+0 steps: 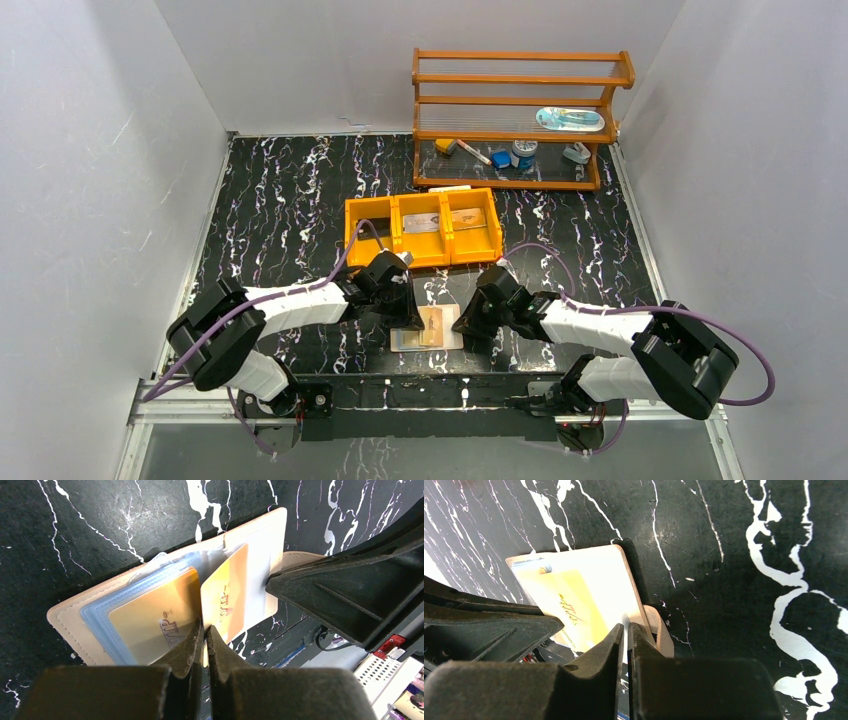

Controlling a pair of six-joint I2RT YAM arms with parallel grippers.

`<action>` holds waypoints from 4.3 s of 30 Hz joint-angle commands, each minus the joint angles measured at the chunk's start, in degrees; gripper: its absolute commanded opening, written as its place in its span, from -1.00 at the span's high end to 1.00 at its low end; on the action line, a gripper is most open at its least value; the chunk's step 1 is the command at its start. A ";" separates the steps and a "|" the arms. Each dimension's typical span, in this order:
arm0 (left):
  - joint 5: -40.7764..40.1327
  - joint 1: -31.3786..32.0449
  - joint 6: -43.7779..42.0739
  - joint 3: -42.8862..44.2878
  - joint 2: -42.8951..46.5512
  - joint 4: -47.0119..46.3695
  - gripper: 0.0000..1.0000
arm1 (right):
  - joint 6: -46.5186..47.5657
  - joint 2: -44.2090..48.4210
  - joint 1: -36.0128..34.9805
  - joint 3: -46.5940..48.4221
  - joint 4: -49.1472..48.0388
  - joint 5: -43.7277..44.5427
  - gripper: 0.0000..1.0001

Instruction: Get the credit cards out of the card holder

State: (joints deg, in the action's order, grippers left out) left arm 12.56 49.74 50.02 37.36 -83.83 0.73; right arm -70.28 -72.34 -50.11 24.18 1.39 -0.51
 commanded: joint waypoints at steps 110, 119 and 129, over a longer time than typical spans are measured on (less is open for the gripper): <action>24.84 -12.27 1.31 -0.42 18.18 -15.79 1.00 | 1.21 4.40 17.03 -2.55 -51.07 -37.36 0.15; 30.16 -12.55 2.99 -1.21 17.44 -21.44 1.00 | 0.07 4.05 17.85 -3.71 -55.58 -39.62 0.41; 33.31 -13.30 8.12 -4.34 16.97 -30.51 1.00 | -5.85 0.88 18.04 -7.66 -68.79 -41.84 0.61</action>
State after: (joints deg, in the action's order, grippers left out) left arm 43.03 37.06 56.21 33.74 -67.94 -24.51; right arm -73.76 -71.07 -32.25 17.56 -58.19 -40.69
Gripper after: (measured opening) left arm 0.010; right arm 0.218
